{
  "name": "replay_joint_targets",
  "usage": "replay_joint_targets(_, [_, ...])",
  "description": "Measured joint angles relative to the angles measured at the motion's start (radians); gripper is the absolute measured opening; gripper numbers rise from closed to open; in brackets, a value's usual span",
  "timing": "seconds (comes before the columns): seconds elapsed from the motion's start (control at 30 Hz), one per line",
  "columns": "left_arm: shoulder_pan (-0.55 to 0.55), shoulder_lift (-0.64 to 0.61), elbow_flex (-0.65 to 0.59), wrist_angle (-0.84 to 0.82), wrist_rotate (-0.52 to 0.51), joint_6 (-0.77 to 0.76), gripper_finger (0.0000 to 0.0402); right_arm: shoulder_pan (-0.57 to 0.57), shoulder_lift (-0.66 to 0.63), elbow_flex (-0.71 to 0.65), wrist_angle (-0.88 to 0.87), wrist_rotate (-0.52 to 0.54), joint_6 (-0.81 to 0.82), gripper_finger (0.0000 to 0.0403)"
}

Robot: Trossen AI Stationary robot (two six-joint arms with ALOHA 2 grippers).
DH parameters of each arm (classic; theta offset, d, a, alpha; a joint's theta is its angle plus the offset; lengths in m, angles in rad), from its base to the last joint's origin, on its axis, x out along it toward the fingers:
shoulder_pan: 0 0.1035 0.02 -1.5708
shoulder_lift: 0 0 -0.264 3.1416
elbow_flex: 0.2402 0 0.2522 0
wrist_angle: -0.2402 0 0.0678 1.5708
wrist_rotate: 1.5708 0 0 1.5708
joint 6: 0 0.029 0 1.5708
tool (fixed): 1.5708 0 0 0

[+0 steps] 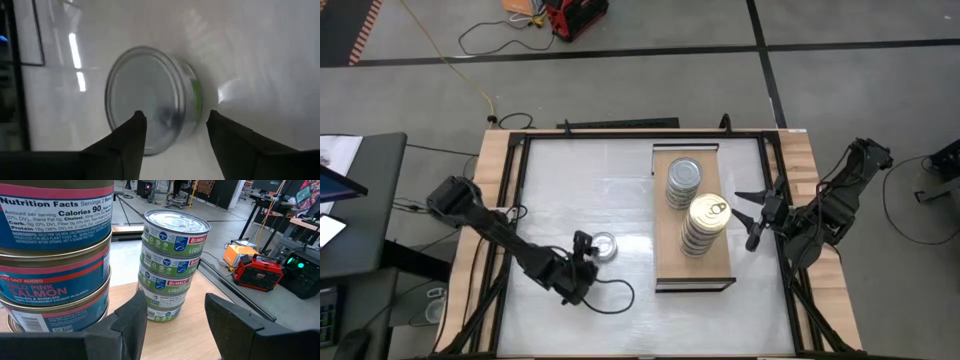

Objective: Stack canned seafood by type on shelf
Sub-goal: Stack the green tuna can on top of the green tuna can

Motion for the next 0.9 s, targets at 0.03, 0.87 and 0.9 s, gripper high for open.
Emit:
replay_joint_targets(0.03, [-0.006, 0.019, 0.0, 0.0, -0.013, 0.02, 0.0195, 0.0, 0.0, 0.0, -0.001, 0.0, 0.0, 0.0225])
replay_joint_targets(0.87, [0.007, 0.156, 0.003, 0.051, -0.101, -0.183, 0.0001, 0.0, 0.0, 0.0, 0.004, 0.0, -0.001, 0.0225])
replay_joint_targets(0.9, [0.011, 0.156, 0.003, 0.048, -0.091, -0.189, 0.0001, 0.0, 0.0, 0.0, 0.004, 0.0, -0.001, 0.0225])
